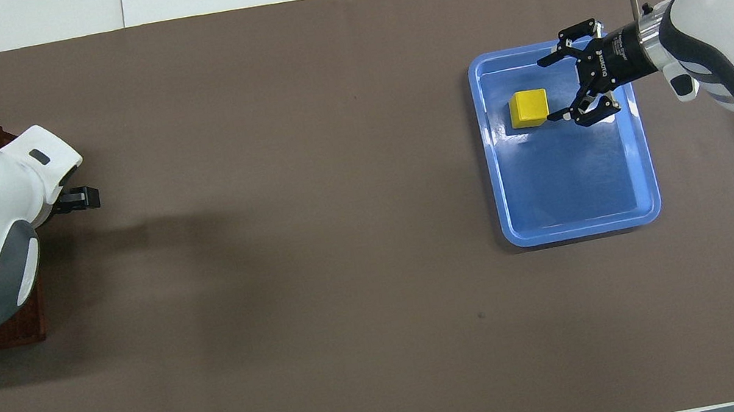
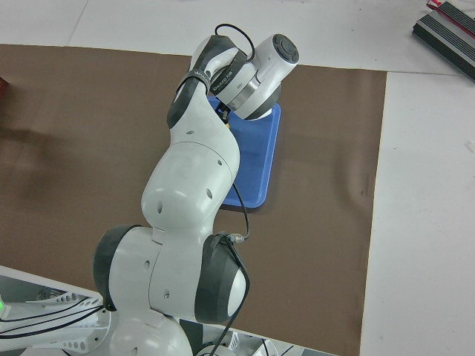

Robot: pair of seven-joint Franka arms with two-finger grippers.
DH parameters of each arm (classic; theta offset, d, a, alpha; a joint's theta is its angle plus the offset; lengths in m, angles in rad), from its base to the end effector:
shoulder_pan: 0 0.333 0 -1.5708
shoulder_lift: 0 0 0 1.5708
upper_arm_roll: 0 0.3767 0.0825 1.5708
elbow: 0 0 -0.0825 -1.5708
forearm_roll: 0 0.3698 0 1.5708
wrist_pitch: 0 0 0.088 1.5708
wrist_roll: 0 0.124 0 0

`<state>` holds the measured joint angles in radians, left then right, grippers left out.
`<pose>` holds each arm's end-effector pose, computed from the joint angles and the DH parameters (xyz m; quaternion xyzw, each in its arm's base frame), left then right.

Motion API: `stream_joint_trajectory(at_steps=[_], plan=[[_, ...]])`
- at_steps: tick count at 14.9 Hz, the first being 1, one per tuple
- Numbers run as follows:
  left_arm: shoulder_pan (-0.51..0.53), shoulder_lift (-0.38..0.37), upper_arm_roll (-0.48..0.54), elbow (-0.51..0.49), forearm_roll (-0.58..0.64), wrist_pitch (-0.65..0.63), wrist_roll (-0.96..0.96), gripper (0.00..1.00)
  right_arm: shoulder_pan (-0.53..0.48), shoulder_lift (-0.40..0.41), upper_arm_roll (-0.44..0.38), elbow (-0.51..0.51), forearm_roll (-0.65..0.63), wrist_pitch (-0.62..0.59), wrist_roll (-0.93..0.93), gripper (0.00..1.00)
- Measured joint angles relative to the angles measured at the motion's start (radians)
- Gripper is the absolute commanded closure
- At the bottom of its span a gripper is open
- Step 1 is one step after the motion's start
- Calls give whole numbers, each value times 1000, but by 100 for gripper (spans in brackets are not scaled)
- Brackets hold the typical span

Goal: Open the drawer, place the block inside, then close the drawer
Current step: 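Pull the drawer open with the left gripper while the right gripper reaches the cube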

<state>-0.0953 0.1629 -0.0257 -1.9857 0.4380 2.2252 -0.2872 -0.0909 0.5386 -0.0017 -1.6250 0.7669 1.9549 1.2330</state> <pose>0.5949 -0.0525 0.4451 -0.9828 0.0439 -0.0724 0.1640 0.6924 -0.0070 0.3553 -0.6192 0.7060 0.2594 0.2256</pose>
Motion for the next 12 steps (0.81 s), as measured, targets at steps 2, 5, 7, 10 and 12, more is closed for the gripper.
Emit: stream_joint_trajectory(at_steps=[2, 5, 7, 10, 12], plan=[[-27, 0, 0, 0, 0, 0, -54, 0, -1, -1, 0, -30, 32, 28, -23, 0], [-69, 0, 0, 1, -7, 2, -128, 0, -1, -3, 2, -68, 57, 62, -54, 0], [-96, 0, 1, 3, -31, 5, -156, 0, 0, -7, 2, -85, 60, 72, -63, 0], [-134, 0, 1, 3, -63, 12, -201, 0, 2, -15, 2, -117, 83, 96, -94, 0], [-164, 0, 0, 3, -85, 15, -237, 0, 3, -20, 2, -137, 93, 106, -111, 0]])
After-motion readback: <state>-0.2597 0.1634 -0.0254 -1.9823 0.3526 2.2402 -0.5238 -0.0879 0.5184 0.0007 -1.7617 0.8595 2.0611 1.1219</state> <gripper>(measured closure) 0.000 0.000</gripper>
